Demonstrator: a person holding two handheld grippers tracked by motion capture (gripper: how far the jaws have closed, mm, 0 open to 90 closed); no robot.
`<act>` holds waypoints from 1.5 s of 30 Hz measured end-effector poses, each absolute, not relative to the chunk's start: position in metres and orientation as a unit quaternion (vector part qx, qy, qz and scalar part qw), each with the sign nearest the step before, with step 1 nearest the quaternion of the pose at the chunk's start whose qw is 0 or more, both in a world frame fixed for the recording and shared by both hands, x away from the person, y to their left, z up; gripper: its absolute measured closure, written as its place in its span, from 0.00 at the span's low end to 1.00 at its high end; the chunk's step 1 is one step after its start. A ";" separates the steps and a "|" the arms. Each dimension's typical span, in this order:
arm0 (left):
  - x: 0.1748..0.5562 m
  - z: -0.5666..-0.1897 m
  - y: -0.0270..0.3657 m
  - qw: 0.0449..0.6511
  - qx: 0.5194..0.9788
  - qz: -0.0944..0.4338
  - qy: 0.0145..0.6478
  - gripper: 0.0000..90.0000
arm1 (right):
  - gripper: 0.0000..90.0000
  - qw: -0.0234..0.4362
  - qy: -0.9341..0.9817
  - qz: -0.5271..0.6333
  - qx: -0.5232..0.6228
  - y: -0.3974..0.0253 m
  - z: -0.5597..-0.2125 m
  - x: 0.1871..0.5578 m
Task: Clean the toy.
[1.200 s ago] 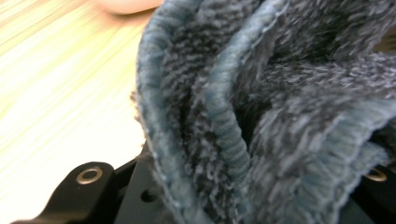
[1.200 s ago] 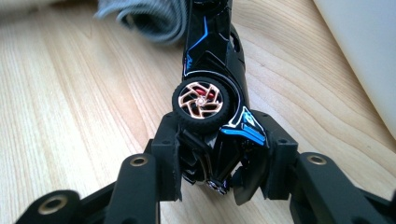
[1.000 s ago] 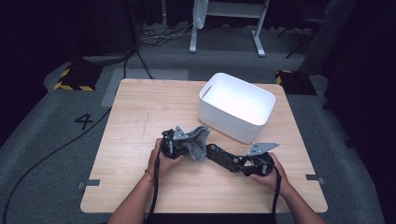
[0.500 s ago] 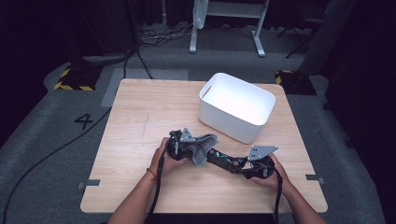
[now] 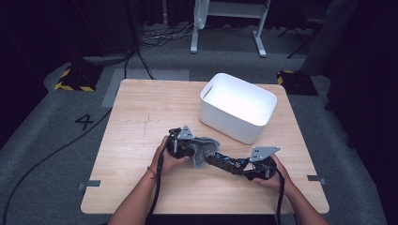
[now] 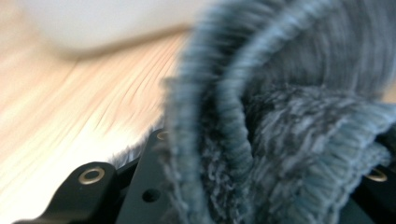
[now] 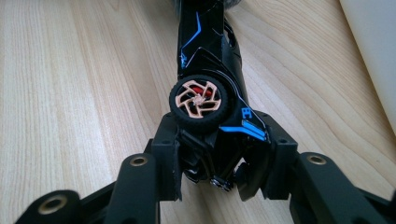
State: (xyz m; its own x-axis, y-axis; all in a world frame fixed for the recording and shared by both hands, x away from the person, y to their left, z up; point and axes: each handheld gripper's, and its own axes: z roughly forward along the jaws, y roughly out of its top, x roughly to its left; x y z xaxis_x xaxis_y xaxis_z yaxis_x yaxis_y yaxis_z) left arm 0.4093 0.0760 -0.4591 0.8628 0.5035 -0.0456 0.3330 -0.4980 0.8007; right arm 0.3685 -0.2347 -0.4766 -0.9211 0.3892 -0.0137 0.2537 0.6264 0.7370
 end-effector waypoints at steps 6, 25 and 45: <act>0.403 -0.437 0.068 0.510 0.830 0.067 0.217 0.85 | 0.65 0.091 0.898 0.392 0.177 -0.234 -0.477 0.367; 0.391 -0.480 0.088 0.387 0.888 0.078 0.237 0.85 | 0.65 0.093 0.897 0.393 0.179 -0.233 -0.478 0.366; 0.372 -0.478 0.075 0.396 0.881 0.098 0.242 0.84 | 0.40 0.070 0.894 0.383 0.222 -0.217 -0.477 0.369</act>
State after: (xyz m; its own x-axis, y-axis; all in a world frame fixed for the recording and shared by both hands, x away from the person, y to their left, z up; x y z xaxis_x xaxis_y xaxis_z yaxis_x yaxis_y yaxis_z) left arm 0.3723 0.0748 -0.4782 0.8637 0.5037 -0.0188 0.3485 -0.5698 0.7442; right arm 0.3685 -0.2174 -0.4772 -0.8919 0.4500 0.0452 0.3430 0.6078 0.7162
